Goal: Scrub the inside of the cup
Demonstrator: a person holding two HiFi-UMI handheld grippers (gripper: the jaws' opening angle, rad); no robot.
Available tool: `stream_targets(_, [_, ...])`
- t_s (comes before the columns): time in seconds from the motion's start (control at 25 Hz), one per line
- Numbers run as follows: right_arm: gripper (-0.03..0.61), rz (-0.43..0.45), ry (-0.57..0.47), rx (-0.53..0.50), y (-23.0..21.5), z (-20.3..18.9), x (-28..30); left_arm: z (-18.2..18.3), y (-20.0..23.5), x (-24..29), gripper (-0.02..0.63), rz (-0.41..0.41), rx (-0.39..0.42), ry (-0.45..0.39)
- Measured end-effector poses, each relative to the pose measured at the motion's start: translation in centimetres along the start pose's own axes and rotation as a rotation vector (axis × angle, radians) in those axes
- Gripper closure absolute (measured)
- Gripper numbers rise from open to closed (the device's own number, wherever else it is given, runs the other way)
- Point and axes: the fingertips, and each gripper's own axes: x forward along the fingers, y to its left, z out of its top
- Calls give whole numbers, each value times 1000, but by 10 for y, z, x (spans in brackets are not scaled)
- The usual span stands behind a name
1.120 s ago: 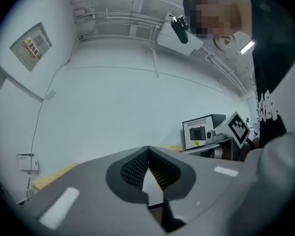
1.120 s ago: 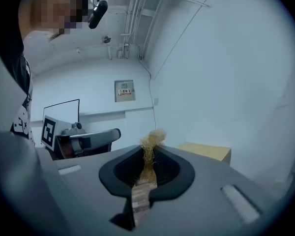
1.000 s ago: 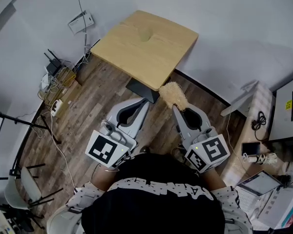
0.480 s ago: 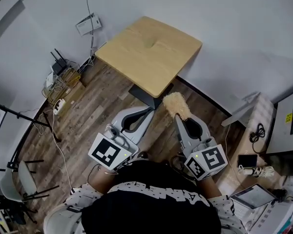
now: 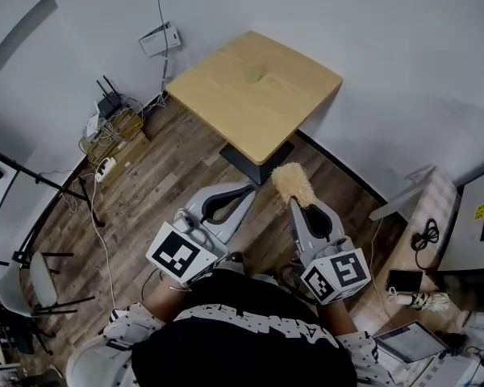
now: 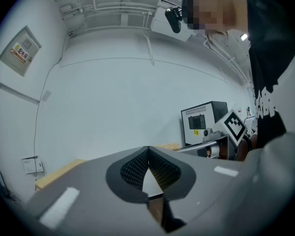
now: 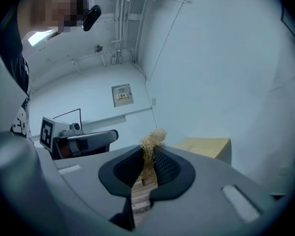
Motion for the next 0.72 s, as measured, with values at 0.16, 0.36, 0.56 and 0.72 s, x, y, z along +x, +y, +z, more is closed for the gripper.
stream_targets(0.16, [518, 33, 1, 3, 3, -2, -1, 1, -1, -4, 612, 34, 12, 13])
stream_targets(0.36, [517, 52, -13, -3, 5, 2, -6, 7, -6, -8, 612, 62, 34, 4])
stream_targets(0.56, [517, 64, -16, -5, 7, 0, -9, 6, -11, -15, 612, 72, 47, 7])
stream_targets(0.72, [517, 63, -13, -9, 8, 0, -12, 6, -9, -15, 612, 77, 37, 2])
